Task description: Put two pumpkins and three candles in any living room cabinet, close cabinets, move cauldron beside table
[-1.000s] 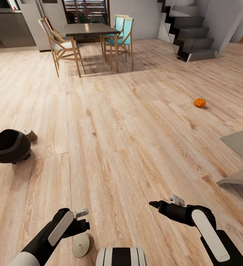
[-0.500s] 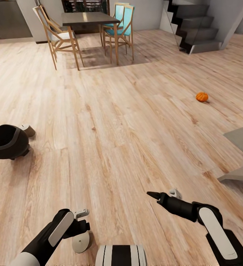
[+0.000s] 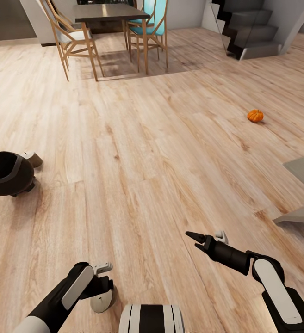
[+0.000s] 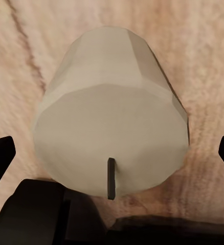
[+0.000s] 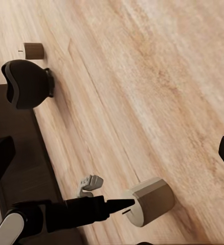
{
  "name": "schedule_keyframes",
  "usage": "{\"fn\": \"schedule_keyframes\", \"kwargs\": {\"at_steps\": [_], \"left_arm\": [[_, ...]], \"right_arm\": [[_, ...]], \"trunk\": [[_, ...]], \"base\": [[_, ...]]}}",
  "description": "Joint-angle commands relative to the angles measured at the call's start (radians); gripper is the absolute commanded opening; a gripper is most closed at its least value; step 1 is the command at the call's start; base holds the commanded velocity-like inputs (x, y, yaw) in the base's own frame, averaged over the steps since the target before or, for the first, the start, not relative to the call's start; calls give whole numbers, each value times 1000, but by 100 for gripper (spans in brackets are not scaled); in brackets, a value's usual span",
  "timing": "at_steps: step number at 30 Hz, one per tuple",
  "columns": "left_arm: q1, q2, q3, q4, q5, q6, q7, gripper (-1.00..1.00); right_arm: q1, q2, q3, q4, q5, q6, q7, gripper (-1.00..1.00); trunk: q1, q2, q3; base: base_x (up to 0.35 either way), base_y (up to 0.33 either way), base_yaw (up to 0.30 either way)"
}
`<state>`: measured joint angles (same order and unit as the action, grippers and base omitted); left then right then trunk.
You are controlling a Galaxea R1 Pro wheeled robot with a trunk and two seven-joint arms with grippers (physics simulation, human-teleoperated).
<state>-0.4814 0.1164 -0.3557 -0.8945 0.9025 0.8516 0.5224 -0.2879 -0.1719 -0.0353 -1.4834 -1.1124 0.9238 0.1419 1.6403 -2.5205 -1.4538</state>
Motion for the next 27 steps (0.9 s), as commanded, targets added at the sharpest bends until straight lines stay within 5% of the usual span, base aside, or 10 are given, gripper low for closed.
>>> {"fn": "schedule_keyframes", "kwargs": {"at_steps": [1,6,27], "left_arm": [[0,1,-8,-1,11,0,10,100],[-1,1,-14,-1,12,0,10,100],[0,2,-19,-1,6,-54,10,100]], "right_arm": [[0,1,-1,2,10,4,10,100],[0,1,-2,6,12,3,10,100],[0,1,-2,9,13,0,8,100]], "trunk": [[0,-1,-5],[2,-2,-24],[5,-3,-43]], "base": [[0,0,0],[0,0,0],[0,0,0]]}}
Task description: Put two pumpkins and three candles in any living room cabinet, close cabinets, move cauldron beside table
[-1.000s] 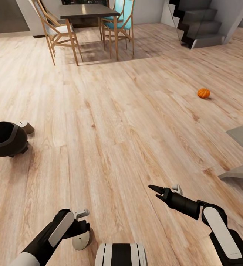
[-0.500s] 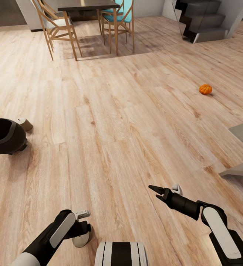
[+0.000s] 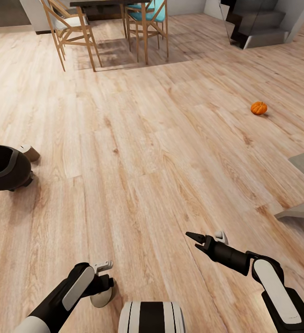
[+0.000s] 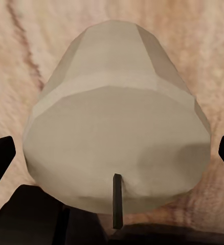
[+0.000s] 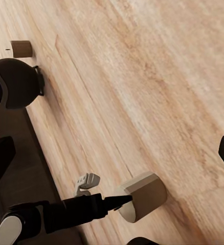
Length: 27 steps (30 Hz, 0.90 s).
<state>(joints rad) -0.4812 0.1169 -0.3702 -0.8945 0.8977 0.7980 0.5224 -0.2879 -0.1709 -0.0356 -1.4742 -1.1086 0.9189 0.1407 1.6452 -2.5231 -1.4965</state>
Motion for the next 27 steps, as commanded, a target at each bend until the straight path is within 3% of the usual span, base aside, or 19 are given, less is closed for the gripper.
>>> {"fn": "schedule_keyframes", "kwargs": {"at_steps": [1,7,11,21,27], "left_arm": [[-1,1,-4,-1,10,-1,10,100],[0,1,-4,-1,11,-2,10,100],[-1,1,-4,-1,11,-2,10,100],[0,1,-4,-1,10,-4,10,100],[-1,1,-4,-1,10,-5,10,100]], "right_arm": [[0,0,-1,0,10,5,10,100],[0,-1,-1,2,10,5,8,100],[0,-1,-1,2,10,5,8,100],[0,-1,-1,1,10,5,8,100],[0,-1,-1,0,10,5,9,100]], "trunk": [[0,0,-1],[0,0,-1],[2,-1,-16],[2,-1,-16],[3,-2,-32]], "base": [[0,0,0],[0,0,0],[0,0,0],[0,0,0],[0,0,0]]}}
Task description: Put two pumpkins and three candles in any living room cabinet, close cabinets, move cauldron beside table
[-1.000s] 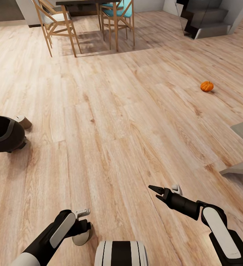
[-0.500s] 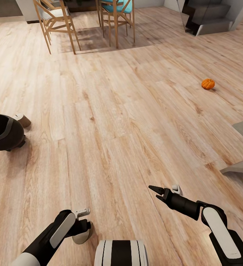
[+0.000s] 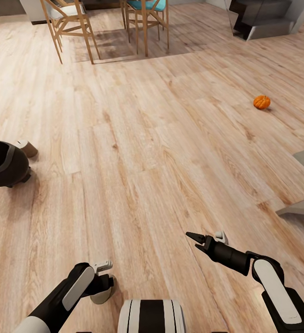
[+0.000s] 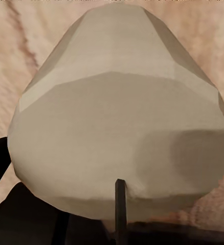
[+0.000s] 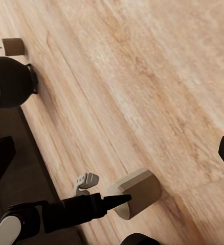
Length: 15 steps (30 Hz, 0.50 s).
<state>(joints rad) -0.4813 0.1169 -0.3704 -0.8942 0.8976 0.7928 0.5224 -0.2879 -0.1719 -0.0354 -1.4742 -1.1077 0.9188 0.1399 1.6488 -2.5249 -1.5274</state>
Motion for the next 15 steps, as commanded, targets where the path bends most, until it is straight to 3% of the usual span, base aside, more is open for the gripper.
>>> {"fn": "schedule_keyframes", "kwargs": {"at_steps": [1,6,7,15], "left_arm": [[-1,1,-4,-1,10,0,10,100],[0,2,-4,-2,11,-1,10,100],[0,2,-4,-2,11,-1,10,-100],[0,2,-4,-2,12,-1,10,-100]], "right_arm": [[0,0,-1,0,9,5,10,100],[0,0,-1,0,9,5,10,100],[0,0,-1,0,9,5,10,100],[0,0,-1,1,9,5,10,100]], "trunk": [[0,0,-1],[0,0,-1],[0,0,-1],[0,0,-1]], "base": [[0,0,0],[0,0,0],[0,0,0],[0,0,0]]}}
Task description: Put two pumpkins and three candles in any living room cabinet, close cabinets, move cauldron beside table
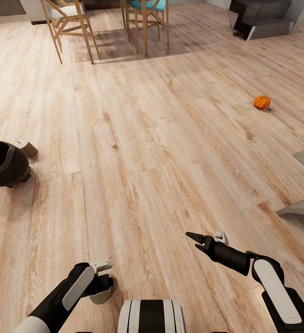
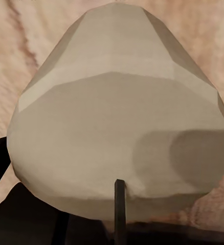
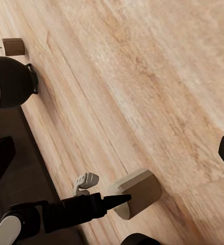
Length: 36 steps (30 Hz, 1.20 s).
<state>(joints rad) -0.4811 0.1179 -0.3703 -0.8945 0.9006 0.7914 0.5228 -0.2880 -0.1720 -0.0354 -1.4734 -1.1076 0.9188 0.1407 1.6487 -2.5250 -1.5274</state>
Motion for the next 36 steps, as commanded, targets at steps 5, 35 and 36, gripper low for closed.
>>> {"fn": "schedule_keyframes", "kwargs": {"at_steps": [5,35,36], "left_arm": [[-1,2,-4,-1,9,1,10,-100],[-1,3,11,-11,14,4,8,-100],[-1,3,12,-12,17,4,8,-100]], "right_arm": [[0,0,-1,2,9,5,10,100],[0,2,-1,4,9,5,3,100],[0,2,-1,4,9,6,3,100]], "trunk": [[0,0,-1],[-9,4,77],[-10,5,81]], "base": [[0,0,0],[0,0,0],[0,0,0]]}}
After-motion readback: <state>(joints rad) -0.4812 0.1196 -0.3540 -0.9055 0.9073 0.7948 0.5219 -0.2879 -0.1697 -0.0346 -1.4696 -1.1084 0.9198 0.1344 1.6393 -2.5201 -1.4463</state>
